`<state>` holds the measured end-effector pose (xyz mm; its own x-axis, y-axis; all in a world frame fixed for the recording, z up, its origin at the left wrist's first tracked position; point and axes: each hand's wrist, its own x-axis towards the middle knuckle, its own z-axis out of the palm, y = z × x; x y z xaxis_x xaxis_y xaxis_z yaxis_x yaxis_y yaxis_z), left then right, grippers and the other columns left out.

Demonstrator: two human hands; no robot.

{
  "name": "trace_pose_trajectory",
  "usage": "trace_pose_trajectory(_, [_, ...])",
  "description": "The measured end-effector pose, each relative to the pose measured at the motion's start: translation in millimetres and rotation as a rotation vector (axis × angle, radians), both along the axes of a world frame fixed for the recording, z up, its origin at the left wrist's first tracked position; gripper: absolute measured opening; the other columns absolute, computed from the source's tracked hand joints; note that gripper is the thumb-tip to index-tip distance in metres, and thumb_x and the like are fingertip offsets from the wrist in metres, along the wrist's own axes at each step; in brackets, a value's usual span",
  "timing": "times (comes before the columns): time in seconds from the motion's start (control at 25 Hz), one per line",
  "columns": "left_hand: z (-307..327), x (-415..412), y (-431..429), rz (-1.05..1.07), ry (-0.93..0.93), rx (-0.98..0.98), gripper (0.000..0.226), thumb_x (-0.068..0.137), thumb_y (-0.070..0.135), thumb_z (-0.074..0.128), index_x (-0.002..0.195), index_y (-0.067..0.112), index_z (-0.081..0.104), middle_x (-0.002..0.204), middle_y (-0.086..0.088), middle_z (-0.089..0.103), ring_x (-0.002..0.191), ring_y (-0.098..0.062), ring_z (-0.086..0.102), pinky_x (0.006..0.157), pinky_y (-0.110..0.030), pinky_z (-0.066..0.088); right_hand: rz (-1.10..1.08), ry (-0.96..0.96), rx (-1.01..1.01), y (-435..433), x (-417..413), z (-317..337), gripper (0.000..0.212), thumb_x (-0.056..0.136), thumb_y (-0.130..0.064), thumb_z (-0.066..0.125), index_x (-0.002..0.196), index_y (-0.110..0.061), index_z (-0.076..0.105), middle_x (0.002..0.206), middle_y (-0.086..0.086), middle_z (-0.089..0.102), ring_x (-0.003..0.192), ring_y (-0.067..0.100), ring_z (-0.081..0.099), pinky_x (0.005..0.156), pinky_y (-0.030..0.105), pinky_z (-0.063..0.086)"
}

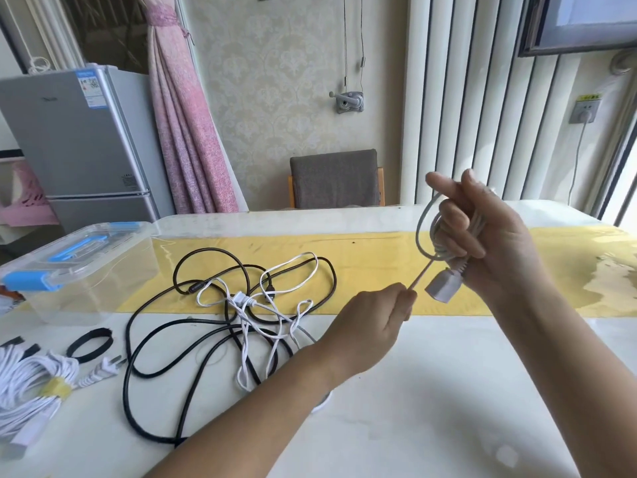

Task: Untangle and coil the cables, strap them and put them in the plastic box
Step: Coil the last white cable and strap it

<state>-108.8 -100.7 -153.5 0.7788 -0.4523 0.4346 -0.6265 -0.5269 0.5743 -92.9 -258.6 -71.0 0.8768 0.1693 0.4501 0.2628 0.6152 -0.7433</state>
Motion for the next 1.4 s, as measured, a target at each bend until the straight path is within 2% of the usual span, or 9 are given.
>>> trace_pose_trajectory(0.2, [0.9,-1.0,0.6,0.030,-0.041,-0.027,0.031,0.101,0.030,0.035,0.075,0.019,0.048,0.050,0.010,0.041,0.051,-0.010,0.041,0.053,-0.022,0.028,-0.357,-0.019,-0.315,1.3,-8.7,-0.3,0.031,0.097,-0.029,0.047,0.094,-0.012,0.072,0.054,-0.001,0.053,0.041,0.011,0.034,0.046,0.019,0.031])
trace_pose_trajectory(0.4, [7.7,1.9,11.9,0.079,-0.120,-0.049,0.037,0.096,0.035,0.040,0.070,0.011,0.051,0.046,0.007,0.039,0.047,-0.014,0.036,0.049,-0.028,0.029,-0.887,-0.352,-1.045,-0.9,7.8,-24.3,0.031,0.095,-0.031,0.053,0.079,-0.013,0.074,0.064,-0.003,0.068,0.058,0.006,0.063,0.064,0.025,0.050])
trace_pose_trajectory(0.6, [22.9,2.2,28.3,0.001,-0.219,-0.110,0.032,0.093,0.032,0.054,0.069,0.012,0.059,0.053,0.004,0.054,0.045,-0.007,0.041,0.048,-0.023,0.032,-0.684,-0.359,-1.371,3.2,17.8,-38.4,0.049,0.091,-0.041,0.055,0.060,-0.004,0.063,0.054,-0.005,0.061,0.052,0.006,0.058,0.054,0.020,0.042])
trace_pose_trajectory(0.84, [33.6,10.0,41.6,0.072,-0.419,-0.189,0.023,0.087,0.037,0.063,0.075,0.019,0.069,0.055,0.005,0.052,0.049,-0.014,0.043,0.050,-0.028,0.038,-0.444,-0.207,-1.235,13.9,5.9,-30.2,0.059,0.080,-0.056,0.050,0.035,-0.019,0.042,0.044,-0.005,0.051,0.042,0.014,0.042,0.044,0.017,0.032])
trace_pose_trajectory(1.04, [39.9,16.7,53.8,0.181,-0.538,-0.288,0.028,0.083,0.035,0.069,0.075,0.008,0.070,0.061,0.011,0.056,0.054,-0.007,0.049,0.053,-0.021,0.040,-0.202,-0.149,-1.063,24.1,-8.2,-22.6,0.069,0.079,-0.058,0.051,0.047,0.003,0.041,0.040,0.005,0.033,0.038,0.014,0.029,0.043,0.019,0.028])
trace_pose_trajectory(1.16, [41.3,19.3,57.1,0.183,-0.471,-0.325,0.026,0.081,0.034,0.069,0.074,0.009,0.069,0.056,0.021,0.046,0.052,-0.001,0.041,0.055,-0.013,0.033,0.055,-0.151,-1.058,25.0,-11.7,-24.2,0.043,0.080,-0.048,0.063,0.054,-0.013,0.065,0.040,0.001,0.032,0.042,0.020,0.033,0.047,0.028,0.022])
trace_pose_trajectory(1.28, [38.2,19.6,56.5,0.121,-0.303,-0.348,0.030,0.079,0.038,0.068,0.070,0.010,0.065,0.051,0.012,0.043,0.050,-0.004,0.037,0.053,-0.016,0.033,0.327,-0.138,-1.023,26.4,-12.9,-26.1,0.038,0.088,-0.031,0.059,0.052,-0.031,0.069,0.038,-0.004,0.031,0.075,0.057,0.050,0.054,0.040,0.015])
trace_pose_trajectory(1.32, [38.2,18.8,55.6,0.108,-0.240,-0.371,0.031,0.078,0.039,0.068,0.067,0.011,0.063,0.049,0.010,0.039,0.051,-0.006,0.033,0.052,-0.018,0.032,0.394,-0.120,-0.977,26.6,-10.7,-28.5,0.039,0.088,-0.032,0.060,0.050,-0.026,0.068,0.037,-0.006,0.036,0.076,0.059,0.050,0.052,0.036,0.016])
trace_pose_trajectory(1.4, [39.4,16.8,53.8,0.089,-0.112,-0.439,0.036,0.077,0.042,0.067,0.059,0.014,0.053,0.048,0.010,0.031,0.051,-0.010,0.028,0.050,-0.020,0.028,0.559,-0.106,-0.827,30.6,-8.1,-34.7,0.041,0.087,-0.037,0.061,0.064,-0.004,0.070,0.041,-0.007,0.053,0.047,0.028,0.052,0.043,0.022,0.022])
